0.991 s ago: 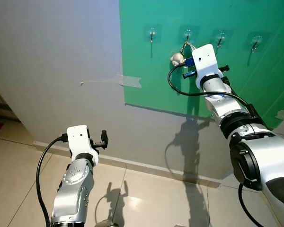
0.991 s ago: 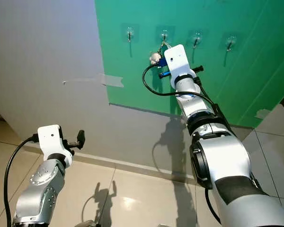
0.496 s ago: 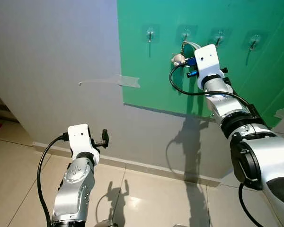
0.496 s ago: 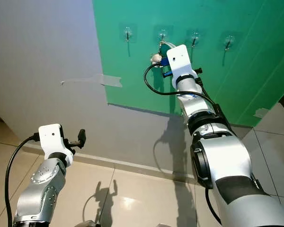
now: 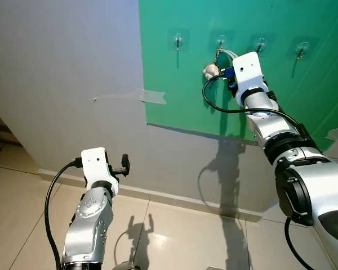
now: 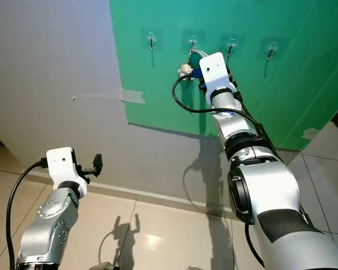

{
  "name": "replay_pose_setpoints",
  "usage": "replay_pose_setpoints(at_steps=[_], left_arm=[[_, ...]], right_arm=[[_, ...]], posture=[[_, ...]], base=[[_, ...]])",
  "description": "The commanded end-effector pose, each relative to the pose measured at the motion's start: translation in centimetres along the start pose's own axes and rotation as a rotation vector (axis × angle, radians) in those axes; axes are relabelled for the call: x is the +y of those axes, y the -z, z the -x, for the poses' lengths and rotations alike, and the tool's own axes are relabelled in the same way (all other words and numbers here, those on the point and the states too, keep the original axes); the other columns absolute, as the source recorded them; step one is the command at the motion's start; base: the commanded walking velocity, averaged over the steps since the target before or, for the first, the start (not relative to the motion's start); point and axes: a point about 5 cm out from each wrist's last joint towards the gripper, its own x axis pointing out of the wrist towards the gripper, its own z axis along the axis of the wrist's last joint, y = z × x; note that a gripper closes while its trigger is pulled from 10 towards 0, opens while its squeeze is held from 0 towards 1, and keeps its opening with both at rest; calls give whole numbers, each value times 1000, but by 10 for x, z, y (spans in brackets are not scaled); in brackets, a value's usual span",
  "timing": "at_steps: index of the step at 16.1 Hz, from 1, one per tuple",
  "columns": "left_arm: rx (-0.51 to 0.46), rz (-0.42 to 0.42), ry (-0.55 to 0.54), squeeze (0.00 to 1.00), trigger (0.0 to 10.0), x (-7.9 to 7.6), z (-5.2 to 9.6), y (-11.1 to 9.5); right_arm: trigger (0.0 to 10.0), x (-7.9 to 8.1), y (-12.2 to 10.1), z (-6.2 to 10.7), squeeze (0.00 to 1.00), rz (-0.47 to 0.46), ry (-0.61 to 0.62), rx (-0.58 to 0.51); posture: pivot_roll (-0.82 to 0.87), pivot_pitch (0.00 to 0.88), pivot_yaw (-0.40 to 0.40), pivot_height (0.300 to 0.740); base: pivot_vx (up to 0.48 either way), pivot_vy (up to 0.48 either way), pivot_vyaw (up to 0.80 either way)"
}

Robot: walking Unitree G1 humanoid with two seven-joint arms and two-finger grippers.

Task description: Hang keys on a hook

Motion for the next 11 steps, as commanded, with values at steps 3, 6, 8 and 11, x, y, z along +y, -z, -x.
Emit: replay_pose_setpoints(at_steps=[3, 6, 8, 11], left_arm=[[-8, -5, 20, 0, 10000, -7, 0, -2], [-4, -2, 19, 0, 10000, -6, 0, 0], [-4, -2, 23, 0, 10000, -7, -1, 0], [3, 3, 23, 0, 10000, -7, -8, -1]], right_arm=[[10000, -9, 12, 3, 1000, -105, 23, 52], [10000, -10, 16, 4, 1000, -114, 25, 54], [10000, -9, 20, 6, 1000, -103, 14, 73], [10000, -3, 45, 15, 0, -167, -1, 168]], posture=[[-40, 0, -10, 740], [-46, 0, -8, 740], [-52, 0, -5, 740], [-61, 0, -9, 740]], base=[[0, 0, 0], [0, 0, 0], [0, 0, 0], [0, 0, 0]])
